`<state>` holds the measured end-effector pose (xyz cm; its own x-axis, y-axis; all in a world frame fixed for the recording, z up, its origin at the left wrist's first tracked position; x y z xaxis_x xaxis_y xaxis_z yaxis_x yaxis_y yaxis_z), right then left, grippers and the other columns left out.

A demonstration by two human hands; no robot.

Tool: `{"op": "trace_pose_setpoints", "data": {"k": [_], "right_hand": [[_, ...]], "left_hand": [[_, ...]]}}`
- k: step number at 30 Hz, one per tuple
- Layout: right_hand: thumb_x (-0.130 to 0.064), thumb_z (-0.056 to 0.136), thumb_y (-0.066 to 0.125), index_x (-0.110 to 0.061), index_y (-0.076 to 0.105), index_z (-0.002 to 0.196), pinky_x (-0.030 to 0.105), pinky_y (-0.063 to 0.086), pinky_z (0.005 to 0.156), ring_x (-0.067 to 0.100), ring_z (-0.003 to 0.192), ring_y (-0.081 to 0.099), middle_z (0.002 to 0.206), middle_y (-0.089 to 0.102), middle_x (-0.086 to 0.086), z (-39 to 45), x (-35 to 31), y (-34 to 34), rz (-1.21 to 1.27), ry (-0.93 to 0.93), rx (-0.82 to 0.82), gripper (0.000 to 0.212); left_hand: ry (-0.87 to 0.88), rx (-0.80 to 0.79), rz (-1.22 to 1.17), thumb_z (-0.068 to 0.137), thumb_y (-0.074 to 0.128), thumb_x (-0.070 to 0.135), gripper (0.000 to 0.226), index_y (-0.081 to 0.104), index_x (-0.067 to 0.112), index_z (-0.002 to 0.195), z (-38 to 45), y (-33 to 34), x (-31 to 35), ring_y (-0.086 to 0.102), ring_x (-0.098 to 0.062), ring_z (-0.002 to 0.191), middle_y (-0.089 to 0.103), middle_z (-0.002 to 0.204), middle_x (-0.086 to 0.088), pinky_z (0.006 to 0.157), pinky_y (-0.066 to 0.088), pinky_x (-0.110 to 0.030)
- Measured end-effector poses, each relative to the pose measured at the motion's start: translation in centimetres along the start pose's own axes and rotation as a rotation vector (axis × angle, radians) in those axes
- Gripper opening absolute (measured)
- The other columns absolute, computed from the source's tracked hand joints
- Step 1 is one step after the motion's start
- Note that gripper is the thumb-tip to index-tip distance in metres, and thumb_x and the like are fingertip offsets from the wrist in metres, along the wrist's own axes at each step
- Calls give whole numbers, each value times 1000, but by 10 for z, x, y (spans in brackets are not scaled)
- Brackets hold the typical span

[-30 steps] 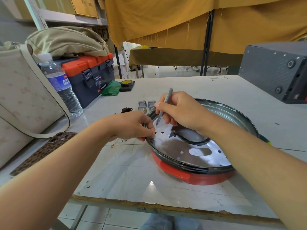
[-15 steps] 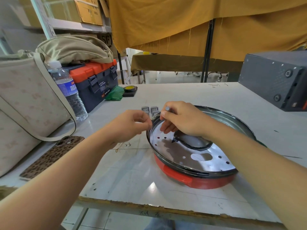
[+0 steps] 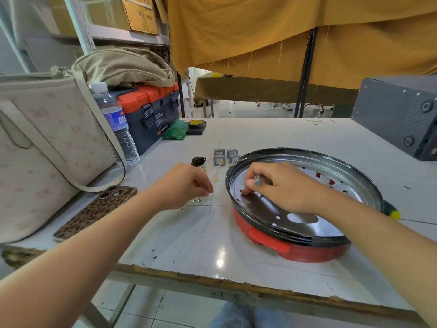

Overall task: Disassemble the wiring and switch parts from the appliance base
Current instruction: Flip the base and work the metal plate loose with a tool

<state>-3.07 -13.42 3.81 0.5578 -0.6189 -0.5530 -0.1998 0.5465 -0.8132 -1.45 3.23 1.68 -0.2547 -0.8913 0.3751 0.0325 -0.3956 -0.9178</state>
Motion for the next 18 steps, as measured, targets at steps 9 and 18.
{"op": "trace_pose_setpoints", "data": {"k": [9, 18], "right_hand": [[-16, 98, 49, -9, 60, 97, 3, 37, 60, -19, 56, 50, 97, 74, -3, 0, 5, 2, 48, 25, 17, 13], [-15, 99, 48, -9, 60, 97, 1, 38, 62, -20, 60, 53, 97, 74, -4, 0, 8, 2, 65, 27, 15, 14]], "left_hand": [[128, -113, 373, 88, 57, 12, 22, 73, 24, 97, 11, 21, 8, 57, -17, 92, 66, 93, 4, 81, 48, -34], [76, -111, 313, 87, 61, 12, 14, 71, 19, 93, 13, 16, -3, 55, -14, 90, 61, 98, 2, 83, 48, -34]]}}
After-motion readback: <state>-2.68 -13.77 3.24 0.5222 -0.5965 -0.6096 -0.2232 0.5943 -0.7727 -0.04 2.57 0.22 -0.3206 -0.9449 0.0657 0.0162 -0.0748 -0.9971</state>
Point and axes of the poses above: each hand's wrist, its own z-axis towards the middle knuckle, its own y-axis out of the palm, x = y × z, the point moved 8 cm from there along z, towards the middle knuckle
